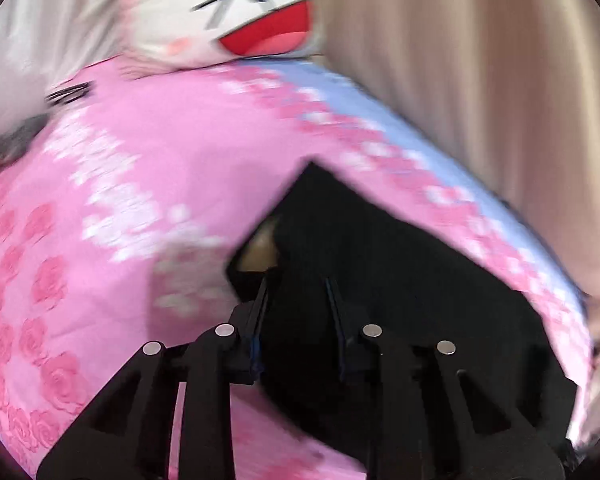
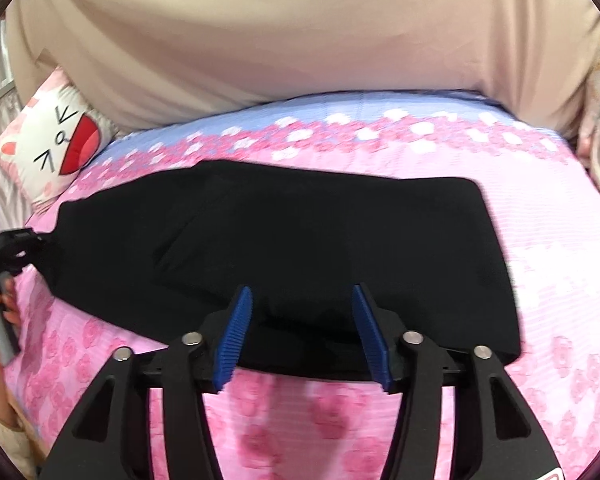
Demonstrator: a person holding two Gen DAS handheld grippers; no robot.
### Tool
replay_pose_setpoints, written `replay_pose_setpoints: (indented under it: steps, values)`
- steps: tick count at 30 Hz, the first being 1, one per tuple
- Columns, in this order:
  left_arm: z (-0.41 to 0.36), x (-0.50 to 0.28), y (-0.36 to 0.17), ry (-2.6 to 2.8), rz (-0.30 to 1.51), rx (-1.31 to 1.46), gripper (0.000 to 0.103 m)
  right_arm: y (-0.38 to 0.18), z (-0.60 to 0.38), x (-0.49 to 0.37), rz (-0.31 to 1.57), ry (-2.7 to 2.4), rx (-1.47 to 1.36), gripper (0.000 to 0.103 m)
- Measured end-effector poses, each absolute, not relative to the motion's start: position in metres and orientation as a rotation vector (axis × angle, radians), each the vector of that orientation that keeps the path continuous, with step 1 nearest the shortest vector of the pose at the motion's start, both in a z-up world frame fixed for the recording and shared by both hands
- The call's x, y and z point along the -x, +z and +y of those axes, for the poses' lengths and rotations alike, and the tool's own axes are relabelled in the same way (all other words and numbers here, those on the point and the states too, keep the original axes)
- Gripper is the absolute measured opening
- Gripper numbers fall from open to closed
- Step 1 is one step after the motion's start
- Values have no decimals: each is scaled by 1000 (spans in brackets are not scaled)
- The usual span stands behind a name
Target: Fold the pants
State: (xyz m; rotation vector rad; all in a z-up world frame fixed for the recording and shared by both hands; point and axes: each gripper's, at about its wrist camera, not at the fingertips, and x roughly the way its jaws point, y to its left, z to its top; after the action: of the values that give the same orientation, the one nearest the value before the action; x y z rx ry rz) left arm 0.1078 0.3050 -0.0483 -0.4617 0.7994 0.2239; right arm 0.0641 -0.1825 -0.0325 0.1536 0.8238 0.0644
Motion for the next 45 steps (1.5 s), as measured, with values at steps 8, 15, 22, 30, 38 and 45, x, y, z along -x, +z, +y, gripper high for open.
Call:
replay_pose_setpoints:
  steps: [8, 15, 22, 30, 38, 45]
  values:
    - [155, -113, 24, -118, 704, 233, 18, -24, -249, -49, 779, -32, -272, 57]
    - [-32, -99, 6, -426, 795, 22, 19, -25, -300, -31, 757, -92, -335, 57]
    - [-118, -69, -40, -412, 822, -167, 98, -42, -331, -23, 790, -118, -379, 57]
    - [-52, -41, 30, -341, 668, -114, 97, -20, -303, -59, 782, 110, -416, 66]
    - [74, -64, 25, -1, 716, -112, 97, -36, -202, -133, 938, 322, -336, 74]
    - [118, -61, 8, 48, 749, -94, 97, -55, -166, -152, 960, 311, -373, 39]
